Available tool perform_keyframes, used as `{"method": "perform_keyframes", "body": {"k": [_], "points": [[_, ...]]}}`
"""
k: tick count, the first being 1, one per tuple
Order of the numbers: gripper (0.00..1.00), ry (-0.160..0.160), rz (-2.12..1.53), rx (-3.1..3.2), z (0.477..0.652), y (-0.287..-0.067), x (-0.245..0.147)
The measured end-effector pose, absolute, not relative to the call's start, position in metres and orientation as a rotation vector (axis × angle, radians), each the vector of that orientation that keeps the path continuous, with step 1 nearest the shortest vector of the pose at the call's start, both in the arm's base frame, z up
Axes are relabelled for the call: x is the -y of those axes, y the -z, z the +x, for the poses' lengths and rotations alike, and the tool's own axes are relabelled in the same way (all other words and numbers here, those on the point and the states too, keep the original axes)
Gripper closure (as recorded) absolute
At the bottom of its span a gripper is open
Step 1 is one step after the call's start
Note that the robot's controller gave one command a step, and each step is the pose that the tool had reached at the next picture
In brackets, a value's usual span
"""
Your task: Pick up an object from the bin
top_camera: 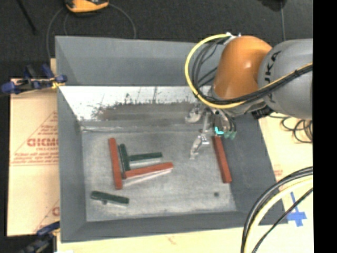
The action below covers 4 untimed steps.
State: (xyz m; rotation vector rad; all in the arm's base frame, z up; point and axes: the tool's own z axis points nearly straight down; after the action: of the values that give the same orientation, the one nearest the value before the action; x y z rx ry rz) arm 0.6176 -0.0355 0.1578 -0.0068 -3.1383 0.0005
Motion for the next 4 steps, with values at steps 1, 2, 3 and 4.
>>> {"method": "perform_keyframes", "body": {"k": [1,2,3,4], "points": [[0.0,-0.002,-0.006,3.146,0.62,-0.163,0.036],[0.0,-0.002,0.142,3.147,0.617,-0.103,-0.024],[0.0,0.001,0.253,3.128,0.614,-0.095,-0.043],[0.0,0.002,0.074,3.146,0.621,-0.108,-0.083]]}}
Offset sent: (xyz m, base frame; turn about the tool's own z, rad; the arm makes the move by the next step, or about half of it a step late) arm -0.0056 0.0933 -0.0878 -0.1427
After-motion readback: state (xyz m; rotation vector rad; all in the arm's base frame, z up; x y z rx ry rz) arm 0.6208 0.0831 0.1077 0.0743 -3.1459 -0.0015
